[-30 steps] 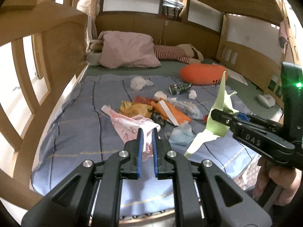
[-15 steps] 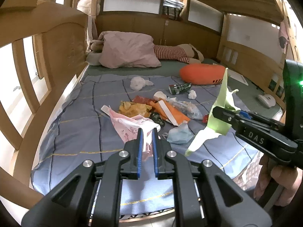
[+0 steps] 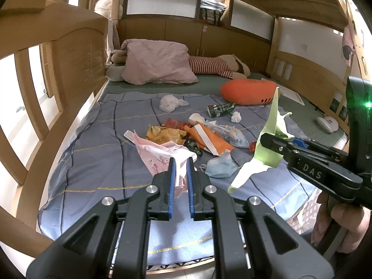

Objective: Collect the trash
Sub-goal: 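Carry both items to the bin and open both tools to drop them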

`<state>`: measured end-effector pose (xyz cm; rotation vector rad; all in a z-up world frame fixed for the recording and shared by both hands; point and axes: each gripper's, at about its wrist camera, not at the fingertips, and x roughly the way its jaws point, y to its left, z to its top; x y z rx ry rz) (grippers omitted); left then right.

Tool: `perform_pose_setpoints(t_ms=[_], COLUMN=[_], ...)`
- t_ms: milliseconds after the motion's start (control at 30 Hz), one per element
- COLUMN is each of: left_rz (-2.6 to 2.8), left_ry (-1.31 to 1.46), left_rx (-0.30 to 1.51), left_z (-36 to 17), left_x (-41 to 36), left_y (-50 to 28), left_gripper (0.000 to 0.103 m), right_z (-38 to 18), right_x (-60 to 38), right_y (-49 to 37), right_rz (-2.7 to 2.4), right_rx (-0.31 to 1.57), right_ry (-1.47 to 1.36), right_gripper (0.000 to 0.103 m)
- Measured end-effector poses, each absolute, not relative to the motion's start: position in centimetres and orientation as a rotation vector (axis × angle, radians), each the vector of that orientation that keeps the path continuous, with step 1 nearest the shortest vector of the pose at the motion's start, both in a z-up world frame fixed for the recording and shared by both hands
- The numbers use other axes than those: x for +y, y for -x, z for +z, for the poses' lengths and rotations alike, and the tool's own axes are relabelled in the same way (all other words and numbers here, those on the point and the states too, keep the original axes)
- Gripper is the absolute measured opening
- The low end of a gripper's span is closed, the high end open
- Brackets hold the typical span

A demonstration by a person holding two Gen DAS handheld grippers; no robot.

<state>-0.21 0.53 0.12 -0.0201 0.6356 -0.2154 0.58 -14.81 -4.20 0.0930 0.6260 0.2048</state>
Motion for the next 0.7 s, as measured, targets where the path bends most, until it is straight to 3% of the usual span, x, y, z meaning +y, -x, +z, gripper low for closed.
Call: perform_pose_setpoints(t_ms=[200, 333, 567, 633, 667, 700], left_rz=[-0.294, -0.463, -0.951, -1.065, -1.109, -1.142], left_ry=[0.019, -0.008, -0.107, -0.145, -0.171, -0.205], left_rx=[0.597, 0.559, 0.617, 0.702, 0.742, 0.77], left_z=[0.6, 1.4, 2.7, 1.5, 0.7, 0.2], left_x=[-0.9, -4.0, -18.3, -23.6, -25.4, -26.9], left_y=[0.6, 1.8, 7.0, 8.3, 9.0, 9.4], left_gripper=[0.01, 0.01, 0.01, 0.012, 0.017, 0.036], right_z=[-3.0, -0.3, 0.4, -0.4, -0.7, -0.8], right_x=[-17.2, -23.3, -35.3, -37.9, -38.5, -39.2], right_y=[1.4, 7.7, 17.1, 19.0, 19.4, 19.9], right_rz=[0.207, 0.146, -0.09, -0.139, -0.156, -0.179], right_rx=[0.589, 0.523, 0.578, 0.666, 0.693, 0.714], right_ry=[-0.155, -0.145, -0.1, -0.075, -0.066, -0.06], right_gripper=[0.029, 0.029, 0.031, 0.036, 0.045, 0.064])
